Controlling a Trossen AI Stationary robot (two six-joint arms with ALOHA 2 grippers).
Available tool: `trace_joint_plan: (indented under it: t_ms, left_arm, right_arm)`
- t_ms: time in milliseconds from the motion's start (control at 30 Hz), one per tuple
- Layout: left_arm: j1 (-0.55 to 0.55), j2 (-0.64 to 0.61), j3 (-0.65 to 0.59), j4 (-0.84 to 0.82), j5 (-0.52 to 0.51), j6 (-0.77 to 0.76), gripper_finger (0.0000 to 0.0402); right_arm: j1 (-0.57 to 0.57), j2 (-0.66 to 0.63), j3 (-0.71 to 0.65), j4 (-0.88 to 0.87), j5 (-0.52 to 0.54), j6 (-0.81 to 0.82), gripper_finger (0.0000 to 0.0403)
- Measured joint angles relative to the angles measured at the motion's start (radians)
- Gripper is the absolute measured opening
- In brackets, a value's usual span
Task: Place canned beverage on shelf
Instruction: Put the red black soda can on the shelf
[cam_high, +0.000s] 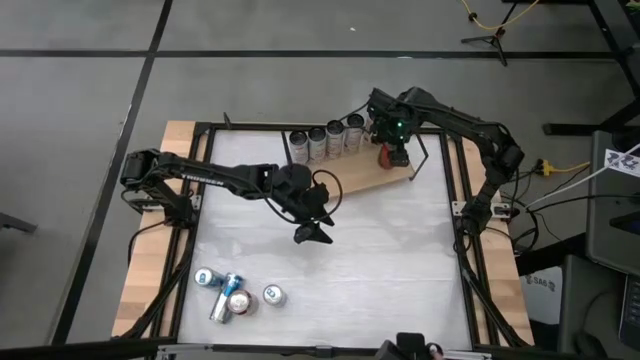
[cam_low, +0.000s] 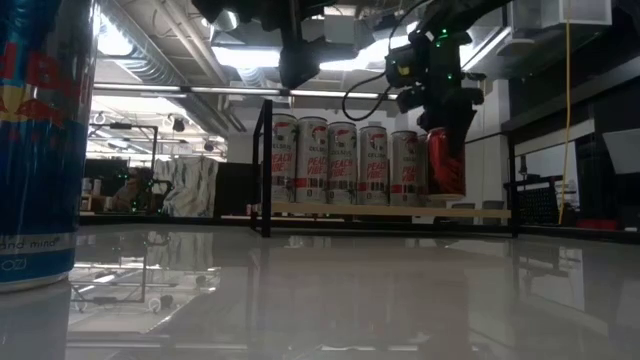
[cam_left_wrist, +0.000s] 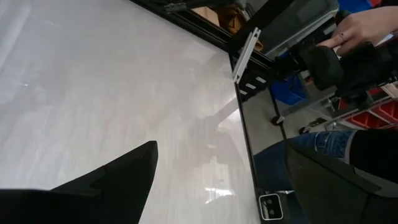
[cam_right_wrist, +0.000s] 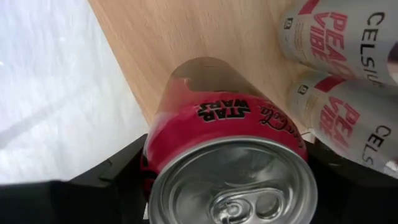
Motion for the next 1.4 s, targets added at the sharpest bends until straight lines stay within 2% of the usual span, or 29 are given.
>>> trace_joint_plan:
  t_ms: [467, 1200, 1400]
  left_arm:
    - [-0.001, 0.000, 0.000, 0.000, 0.000, 0.000, 0.0340]
    - [-0.001, 0.000, 0.000, 0.000, -0.011, 0.000, 0.0340]
    - [-0.001, 0.000, 0.000, 0.000, -0.019, 0.000, 0.0340]
  right_arm:
    - [0.000, 0.000, -0.001, 0.000, -0.017, 0.180, 0.0299]
    - [0.001, -0.007, -0.082, 0.057, -0.011, 0.238, 0.0299]
    - [0.001, -0.007, -0.082, 0.060, -0.011, 0.238, 0.0320]
